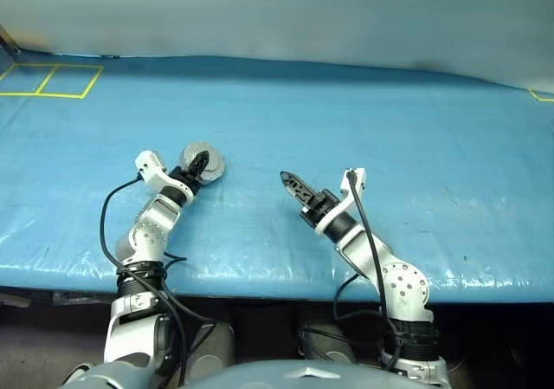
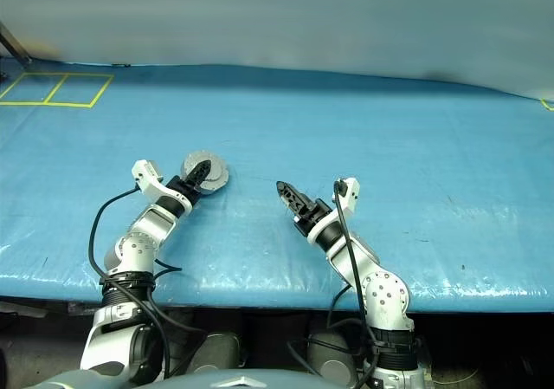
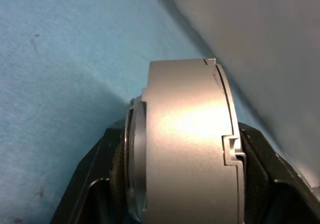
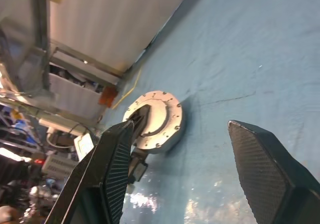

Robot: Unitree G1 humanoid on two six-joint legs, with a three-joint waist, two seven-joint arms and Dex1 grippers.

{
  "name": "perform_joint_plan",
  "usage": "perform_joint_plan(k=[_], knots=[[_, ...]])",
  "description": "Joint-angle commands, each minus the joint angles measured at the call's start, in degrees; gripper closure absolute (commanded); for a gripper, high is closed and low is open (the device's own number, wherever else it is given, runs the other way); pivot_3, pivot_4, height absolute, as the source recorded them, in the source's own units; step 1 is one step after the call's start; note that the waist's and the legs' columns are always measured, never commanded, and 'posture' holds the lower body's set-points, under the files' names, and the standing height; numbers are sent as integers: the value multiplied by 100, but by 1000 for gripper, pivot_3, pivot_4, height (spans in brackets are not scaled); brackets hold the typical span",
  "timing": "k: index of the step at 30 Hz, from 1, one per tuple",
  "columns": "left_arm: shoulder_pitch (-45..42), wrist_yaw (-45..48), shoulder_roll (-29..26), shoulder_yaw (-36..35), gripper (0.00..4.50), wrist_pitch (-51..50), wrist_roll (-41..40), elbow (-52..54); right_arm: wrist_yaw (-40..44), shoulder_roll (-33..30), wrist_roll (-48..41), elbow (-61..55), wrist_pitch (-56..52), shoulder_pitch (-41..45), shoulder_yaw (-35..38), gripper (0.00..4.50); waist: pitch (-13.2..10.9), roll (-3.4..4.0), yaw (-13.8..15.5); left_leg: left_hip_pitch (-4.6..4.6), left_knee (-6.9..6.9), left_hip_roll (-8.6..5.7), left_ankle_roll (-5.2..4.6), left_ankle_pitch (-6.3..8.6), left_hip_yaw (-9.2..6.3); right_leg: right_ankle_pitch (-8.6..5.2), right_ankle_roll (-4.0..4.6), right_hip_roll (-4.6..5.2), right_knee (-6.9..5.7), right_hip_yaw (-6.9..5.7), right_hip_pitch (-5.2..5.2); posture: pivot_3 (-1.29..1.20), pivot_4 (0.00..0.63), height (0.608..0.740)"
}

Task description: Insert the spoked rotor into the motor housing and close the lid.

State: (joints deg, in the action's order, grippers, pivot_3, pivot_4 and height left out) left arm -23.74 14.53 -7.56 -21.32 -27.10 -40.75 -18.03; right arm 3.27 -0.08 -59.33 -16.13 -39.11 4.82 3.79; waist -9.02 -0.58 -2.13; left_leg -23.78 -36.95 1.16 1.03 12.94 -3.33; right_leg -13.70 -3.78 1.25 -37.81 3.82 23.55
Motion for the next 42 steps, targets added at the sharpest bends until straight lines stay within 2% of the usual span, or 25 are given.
perform_joint_plan(k=[1, 5, 10, 20, 25, 28, 36, 39, 41, 42], knots=[[-83, -238, -50, -135, 2099, 214, 179, -32, 48, -127, 662, -347, 503, -134, 36, 1324, 0, 0, -9, 4, 0, 1, 0, 0, 0, -1, -5, -1, 0, 0, -2, 0, 150, 740], [-15, -440, -81, -111, 2099, 353, 397, -186, 98, -281, 898, -400, 552, -240, 67, 1324, 0, 0, -49, 12, -1, 2, 4, -3, 4, -2, -25, -3, -3, 6, -5, 0, 150, 740], [79, -791, -137, -160, 471, 267, 565, -227, 115, -269, 1074, -399, 532, -266, 12, 1324, 3, 3, -113, 24, -1, 9, 8, -7, 3, 2, -22, -13, -13, 8, -13, 0, 150, 740], [83, -1525, -816, -757, 471, 619, 853, -769, 217, -172, 1329, -262, 449, -250, -204, 1324, 10, 9, -224, 43, 3, 25, 8, -7, 11, 7, -15, -31, -19, 22, -16, 0, 150, 740], [109, -1081, -1119, -1019, 471, 697, 642, -717, 285, -210, 1484, -245, 411, -263, -268, 1324, 10, 9, -140, 30, 2, 29, 9, -8, 8, 7, -12, -33, -15, 16, -10, 0, 150, 740], [138, -758, -1160, -997, 471, 595, 485, -257, 302, -182, 1508, -273, 415, -297, -241, 1324, 9, 7, -125, 22, 2, 25, 10, -8, 9, 8, -14, -27, -9, 15, -5, 0, 150, 740], [51, 169, -1023, -161, 471, 288, 163, 1572, 501, -498, 2105, -617, 849, -394, -202, 1324, 1, -7, -16, 4, 3, 10, 10, -8, 6, 20, 2, -8, 1, 8, 3, 0, 150, 740], [194, 1063, -1160, 832, 471, 291, 398, 2284, 662, -989, 2897, -805, 1179, -402, -460, 1324, 0, -7, -2, 5, 3, 7, 10, -8, 9, 16, -7, -7, 2, 9, 2, 0, 150, 740], [273, 1319, -1223, 1149, 471, 331, 554, 2445, 697, -1104, 3140, -841, 1327, -412, -547, 1324, 1, -7, -1, 8, 4, 3, 10, -8, 9, 12, -14, -3, 4, 11, -2, 0, 150, 740], [419, 1586, -1382, 1587, 471, 506, 929, 2568, 734, -1212, 3352, -880, 1429, -428, -647, 1324, 1, -6, -15, 10, 4, 3, 10, -8, 10, 12, -15, -3, 3, 12, -2, 0, 150, 740]])
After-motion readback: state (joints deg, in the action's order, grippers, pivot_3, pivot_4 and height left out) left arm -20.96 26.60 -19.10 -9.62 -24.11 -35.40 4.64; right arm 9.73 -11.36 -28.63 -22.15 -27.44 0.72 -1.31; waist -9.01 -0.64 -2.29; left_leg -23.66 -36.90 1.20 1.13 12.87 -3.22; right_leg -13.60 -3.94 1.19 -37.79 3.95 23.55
